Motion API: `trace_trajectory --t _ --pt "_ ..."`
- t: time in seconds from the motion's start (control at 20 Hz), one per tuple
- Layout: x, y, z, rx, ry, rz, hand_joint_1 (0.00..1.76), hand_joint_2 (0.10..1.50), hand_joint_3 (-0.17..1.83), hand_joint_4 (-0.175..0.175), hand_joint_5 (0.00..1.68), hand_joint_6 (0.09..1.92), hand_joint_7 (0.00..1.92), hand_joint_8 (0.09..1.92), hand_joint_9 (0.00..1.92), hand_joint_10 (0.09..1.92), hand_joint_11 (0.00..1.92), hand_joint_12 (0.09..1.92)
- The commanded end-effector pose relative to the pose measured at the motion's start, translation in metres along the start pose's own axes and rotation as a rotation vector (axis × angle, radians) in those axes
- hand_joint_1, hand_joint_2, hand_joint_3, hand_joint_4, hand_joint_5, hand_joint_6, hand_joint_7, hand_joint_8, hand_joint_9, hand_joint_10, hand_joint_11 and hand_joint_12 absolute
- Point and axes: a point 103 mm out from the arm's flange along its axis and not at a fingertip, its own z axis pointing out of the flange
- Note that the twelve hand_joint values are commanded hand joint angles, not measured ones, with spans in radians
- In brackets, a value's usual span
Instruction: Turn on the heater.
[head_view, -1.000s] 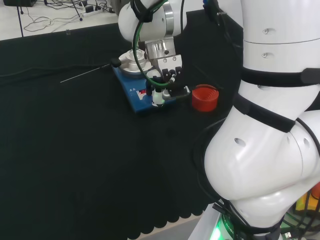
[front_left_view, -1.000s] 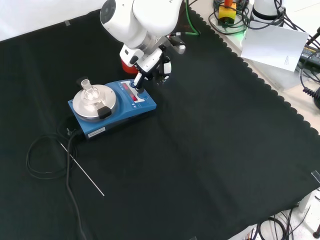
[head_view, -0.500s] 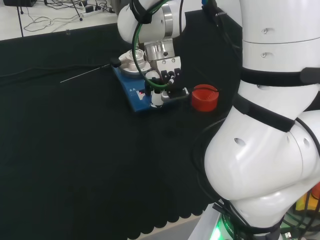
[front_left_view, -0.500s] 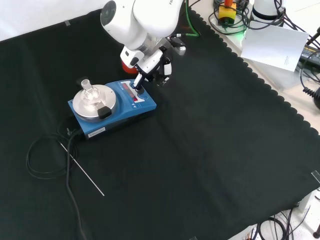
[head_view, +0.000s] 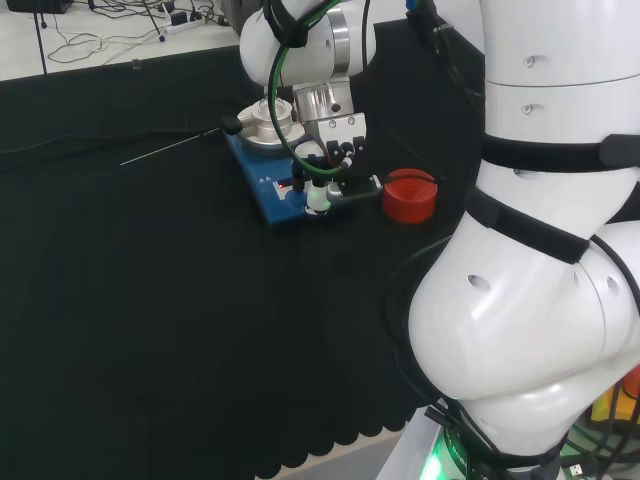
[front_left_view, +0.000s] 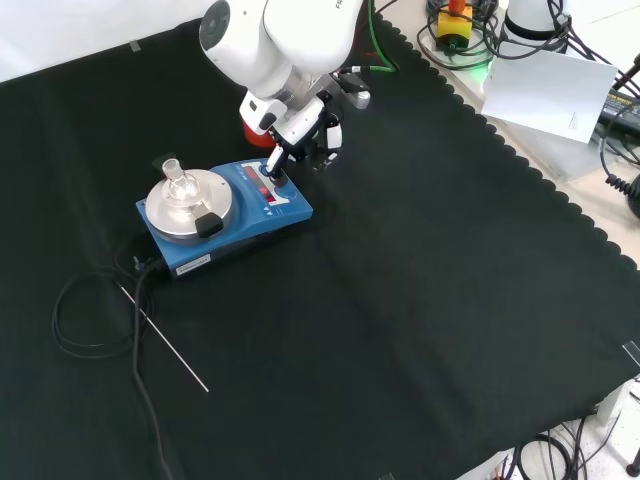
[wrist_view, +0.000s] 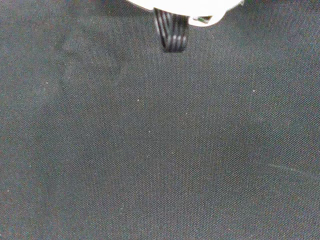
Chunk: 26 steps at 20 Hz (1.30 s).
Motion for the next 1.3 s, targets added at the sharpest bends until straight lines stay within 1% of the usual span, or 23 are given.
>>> trace_trajectory --t 0.05,0.45,0.9,1.15,1.3 --pt "0.000 0.000 0.002 0.006 0.004 0.000 1.39 0.70 0.96 -0.072 0.34 0.92 1.51 1.51 1.61 1.42 1.26 1.38" --pt "0.001 0.001 0.004 0.011 -0.006 0.005 1.39 0.70 0.96 -0.072 0.34 0.92 1.51 1.51 1.61 1.41 1.25 1.38" --pt "0.001 0.001 0.004 0.002 -0.004 0.005 1.39 0.70 0.96 -0.072 0.34 0.92 1.51 1.51 1.61 1.41 1.25 1.38" --pt "0.010 -0.010 -0.012 -0.029 -0.010 0.006 1.39 0.70 0.96 -0.072 0.34 0.92 1.51 1.51 1.61 1.41 1.25 1.38" --pt "0.014 -0.018 -0.023 -0.051 -0.033 0.017 1.39 0.69 0.96 -0.072 0.34 0.92 1.51 1.51 1.61 1.41 1.25 1.38"
